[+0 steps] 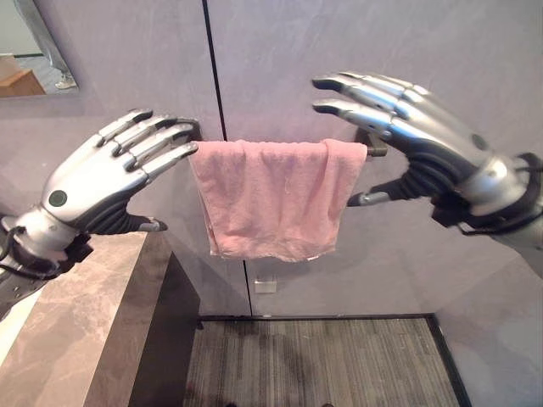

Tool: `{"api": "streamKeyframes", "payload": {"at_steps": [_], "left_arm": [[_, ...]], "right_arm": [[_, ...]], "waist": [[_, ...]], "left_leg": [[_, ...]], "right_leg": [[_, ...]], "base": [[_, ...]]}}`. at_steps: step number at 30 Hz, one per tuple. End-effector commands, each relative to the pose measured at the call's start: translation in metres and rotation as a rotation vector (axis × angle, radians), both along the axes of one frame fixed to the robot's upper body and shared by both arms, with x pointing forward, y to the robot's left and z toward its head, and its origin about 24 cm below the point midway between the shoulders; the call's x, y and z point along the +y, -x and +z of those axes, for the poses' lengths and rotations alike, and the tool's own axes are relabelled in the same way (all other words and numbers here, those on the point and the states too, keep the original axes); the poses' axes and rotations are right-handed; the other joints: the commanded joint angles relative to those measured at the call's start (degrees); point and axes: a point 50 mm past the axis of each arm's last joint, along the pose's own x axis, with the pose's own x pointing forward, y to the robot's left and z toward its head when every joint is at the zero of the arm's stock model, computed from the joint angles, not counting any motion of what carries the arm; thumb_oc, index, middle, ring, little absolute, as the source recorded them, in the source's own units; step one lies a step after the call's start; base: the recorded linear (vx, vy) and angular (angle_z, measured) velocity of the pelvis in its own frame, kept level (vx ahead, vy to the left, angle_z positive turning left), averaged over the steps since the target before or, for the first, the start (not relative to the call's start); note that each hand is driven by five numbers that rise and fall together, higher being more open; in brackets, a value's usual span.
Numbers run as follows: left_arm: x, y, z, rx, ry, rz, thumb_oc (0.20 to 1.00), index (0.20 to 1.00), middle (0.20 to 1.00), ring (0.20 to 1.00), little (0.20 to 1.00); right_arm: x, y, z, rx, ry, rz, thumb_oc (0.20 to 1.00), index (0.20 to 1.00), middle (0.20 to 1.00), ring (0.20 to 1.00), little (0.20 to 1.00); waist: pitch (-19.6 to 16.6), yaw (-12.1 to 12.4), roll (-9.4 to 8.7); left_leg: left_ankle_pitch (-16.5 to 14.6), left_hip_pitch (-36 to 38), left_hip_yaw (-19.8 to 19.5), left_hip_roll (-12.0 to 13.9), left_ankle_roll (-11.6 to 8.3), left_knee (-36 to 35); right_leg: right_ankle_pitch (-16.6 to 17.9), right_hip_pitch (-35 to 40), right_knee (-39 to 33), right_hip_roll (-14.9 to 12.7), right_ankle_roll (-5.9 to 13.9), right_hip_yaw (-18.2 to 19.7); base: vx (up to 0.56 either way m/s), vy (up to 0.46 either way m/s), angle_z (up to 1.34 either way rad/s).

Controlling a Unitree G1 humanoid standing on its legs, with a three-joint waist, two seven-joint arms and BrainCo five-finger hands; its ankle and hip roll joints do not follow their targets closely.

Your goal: Put brush and paste in cup on sink, flatten towel.

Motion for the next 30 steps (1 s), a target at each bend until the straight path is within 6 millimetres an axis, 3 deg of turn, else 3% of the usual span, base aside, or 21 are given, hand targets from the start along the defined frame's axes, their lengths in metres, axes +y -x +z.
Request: {"api": "streamKeyframes", "payload": {"at_steps": [1,7,14,25,30], "left_arm": [[0.0,-0.005,0.026,-0.071,0.015,-0.006,1.0,1.0,1.0,1.0,1.0],[-0.008,-0.028,0.026,-0.036,-0.025,0.005,1.0,1.0,1.0,1.0,1.0],[-0.02,-0.045,0.038,-0.101,0.03,-0.011,1.0,1.0,1.0,1.0,1.0],[-0.033,-0.066,0.046,-0.143,0.125,-0.019,1.0,1.0,1.0,1.0,1.0],[-0.036,-0.069,0.044,-0.135,0.137,-0.023,1.0,1.0,1.0,1.0,1.0]], "right_arm": [[0.014,-0.003,0.025,-0.083,-0.02,0.038,1.0,1.0,1.0,1.0,1.0],[0.038,-0.021,0.029,-0.136,0.075,0.005,1.0,1.0,1.0,1.0,1.0],[0.048,-0.03,0.041,-0.251,0.068,-0.061,1.0,1.0,1.0,1.0,1.0],[0.051,-0.058,0.038,-0.261,0.098,-0.19,1.0,1.0,1.0,1.0,1.0],[0.052,-0.06,0.031,-0.229,0.1,-0.184,1.0,1.0,1.0,1.0,1.0]], "waist": [[0.1,0.3,-1.89],[1.5,-0.1,-2.48],[4.3,0.3,-3.15],[6.0,0.4,-4.1],[6.3,0.0,-3.88]], "left_leg": [[1.1,-0.1,2.7,-1.7,0.08,0.1],[1.7,-2.3,2.8,-1.6,0.12,0.1],[2.6,-5.5,2.8,-1.5,0.42,0.1],[2.9,-7.8,3.7,-1.7,1.07,0.1],[2.5,-7.3,4.1,-1.9,1.36,0.1]], "right_leg": [[-0.6,2.5,-0.1,-2.1,4.2,2.3],[0.0,0.4,-0.1,-2.1,4.34,2.8],[1.1,-3.2,-0.1,-2.1,4.45,3.8],[2.1,-6.9,-0.1,-2.5,4.55,5.9],[2.0,-6.8,-0.1,-2.6,4.48,6.5]], "base": [[0.0,0.0,0.0],[-0.02,0.014,0.0],[-0.06,0.027,-0.01],[0.0,0.03,-0.07],[0.04,0.021,-0.03]]}}
